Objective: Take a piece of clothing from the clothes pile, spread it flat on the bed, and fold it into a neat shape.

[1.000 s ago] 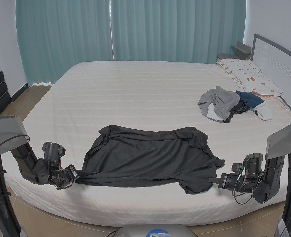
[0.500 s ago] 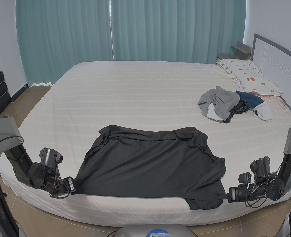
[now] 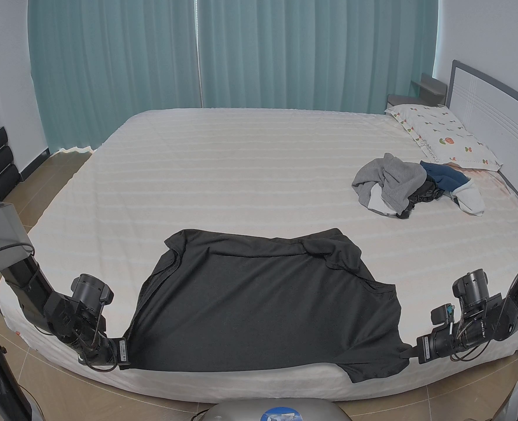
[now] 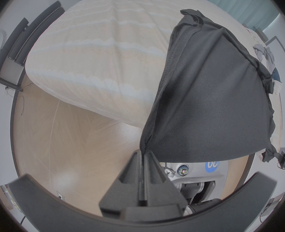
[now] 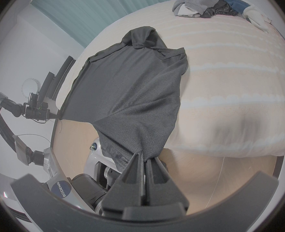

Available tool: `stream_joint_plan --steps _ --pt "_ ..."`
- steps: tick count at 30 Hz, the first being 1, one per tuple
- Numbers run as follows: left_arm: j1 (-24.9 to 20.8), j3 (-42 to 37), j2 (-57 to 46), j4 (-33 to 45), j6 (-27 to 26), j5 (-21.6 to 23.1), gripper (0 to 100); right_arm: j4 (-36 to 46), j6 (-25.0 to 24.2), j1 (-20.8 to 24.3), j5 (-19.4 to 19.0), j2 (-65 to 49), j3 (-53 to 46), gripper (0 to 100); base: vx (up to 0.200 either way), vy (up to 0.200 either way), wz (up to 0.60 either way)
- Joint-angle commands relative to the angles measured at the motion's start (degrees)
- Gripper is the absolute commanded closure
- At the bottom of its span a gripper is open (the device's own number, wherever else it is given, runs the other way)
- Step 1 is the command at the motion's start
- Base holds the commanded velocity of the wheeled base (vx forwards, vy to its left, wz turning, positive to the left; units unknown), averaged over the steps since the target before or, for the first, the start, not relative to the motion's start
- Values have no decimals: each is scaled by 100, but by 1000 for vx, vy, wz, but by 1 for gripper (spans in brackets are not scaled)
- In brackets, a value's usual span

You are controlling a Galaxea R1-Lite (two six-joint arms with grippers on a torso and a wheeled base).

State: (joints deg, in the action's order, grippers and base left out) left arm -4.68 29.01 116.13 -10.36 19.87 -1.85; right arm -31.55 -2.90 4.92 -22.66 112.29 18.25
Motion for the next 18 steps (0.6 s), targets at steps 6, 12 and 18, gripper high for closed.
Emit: stream_joint_plan --steps 6,12,18 --pt "-112 8 112 -54 61 -8 0 -18 26 44 60 250 82 0 0 0 0" --pt "-121 52 50 -54 43 -34 0 -18 -97 -44 113 74 249 0 0 0 0" --pt "-86 96 -547 -238 87 344 0 -53 -888 8 148 -49 557 0 0 0 0"
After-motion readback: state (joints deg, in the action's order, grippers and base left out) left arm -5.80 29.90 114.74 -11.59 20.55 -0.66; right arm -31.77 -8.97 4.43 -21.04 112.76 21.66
